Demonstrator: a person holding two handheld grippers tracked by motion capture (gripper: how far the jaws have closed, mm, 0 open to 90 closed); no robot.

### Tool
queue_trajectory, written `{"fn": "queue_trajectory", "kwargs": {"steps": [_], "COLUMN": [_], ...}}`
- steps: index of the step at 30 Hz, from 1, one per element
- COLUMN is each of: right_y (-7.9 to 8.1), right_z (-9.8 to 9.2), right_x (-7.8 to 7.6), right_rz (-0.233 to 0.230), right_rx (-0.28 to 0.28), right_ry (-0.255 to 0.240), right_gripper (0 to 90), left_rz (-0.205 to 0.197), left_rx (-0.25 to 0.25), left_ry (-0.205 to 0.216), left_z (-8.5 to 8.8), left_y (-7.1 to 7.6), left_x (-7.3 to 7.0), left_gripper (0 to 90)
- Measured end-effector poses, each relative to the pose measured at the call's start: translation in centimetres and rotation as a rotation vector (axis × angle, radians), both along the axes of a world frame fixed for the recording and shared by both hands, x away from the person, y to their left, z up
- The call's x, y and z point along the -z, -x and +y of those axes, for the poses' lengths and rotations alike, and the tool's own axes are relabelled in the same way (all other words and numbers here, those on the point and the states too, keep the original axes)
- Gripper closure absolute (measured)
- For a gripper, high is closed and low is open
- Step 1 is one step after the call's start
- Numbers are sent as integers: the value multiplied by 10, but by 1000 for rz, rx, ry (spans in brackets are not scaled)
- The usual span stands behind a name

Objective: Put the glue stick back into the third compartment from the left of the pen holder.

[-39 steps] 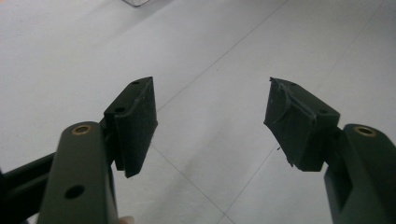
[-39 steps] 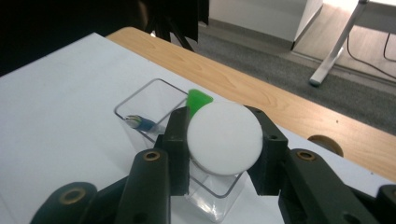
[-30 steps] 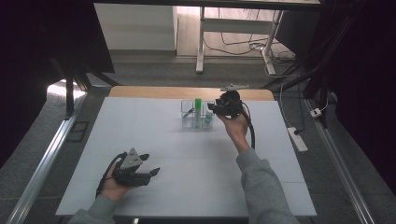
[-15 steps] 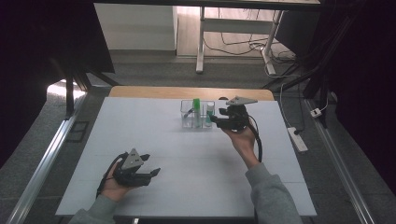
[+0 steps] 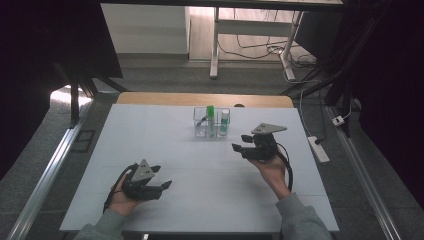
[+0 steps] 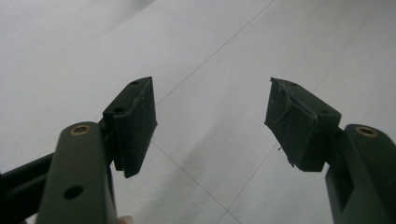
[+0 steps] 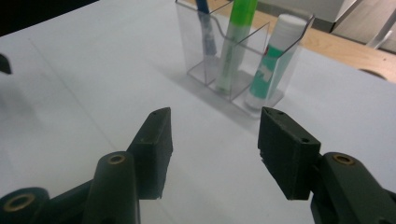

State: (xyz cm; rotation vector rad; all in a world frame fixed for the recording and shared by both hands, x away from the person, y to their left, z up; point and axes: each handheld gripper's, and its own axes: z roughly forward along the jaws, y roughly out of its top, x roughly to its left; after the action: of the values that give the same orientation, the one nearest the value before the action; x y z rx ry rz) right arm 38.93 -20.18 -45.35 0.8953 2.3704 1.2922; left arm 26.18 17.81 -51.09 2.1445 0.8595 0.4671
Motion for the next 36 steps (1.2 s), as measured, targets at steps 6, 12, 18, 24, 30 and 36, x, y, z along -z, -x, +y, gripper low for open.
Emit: {"fn": "queue_trajectory", "kwargs": {"steps": [6,12,18,24,30,36], "right_y": [17,31,43,47,49,50], "right_z": [-12,-25,-33,-40,-43,-43], "right_x": [8,14,18,24,27,28], "right_rz": [10,22,16,31,43,46], "right_rx": [-11,-14,-12,-7,-4,-8], "right_ry": [9,24,54,70,75,82], "right_gripper": [445,446,450,451,453,462], "left_rz": [-1,-4,-4,-1,22,21], "left_rx": [1,-2,-1,6,23,22], "left_ry": [-9,-17,-19,-27,-82,-82], "left_z": [-1,-2,-3,-4,-10,-10], "left_y": [0,1,1,1,0,1], "left_x": [0,1,1,1,7,6], "left_gripper": [327,324,324,322,298,293]}}
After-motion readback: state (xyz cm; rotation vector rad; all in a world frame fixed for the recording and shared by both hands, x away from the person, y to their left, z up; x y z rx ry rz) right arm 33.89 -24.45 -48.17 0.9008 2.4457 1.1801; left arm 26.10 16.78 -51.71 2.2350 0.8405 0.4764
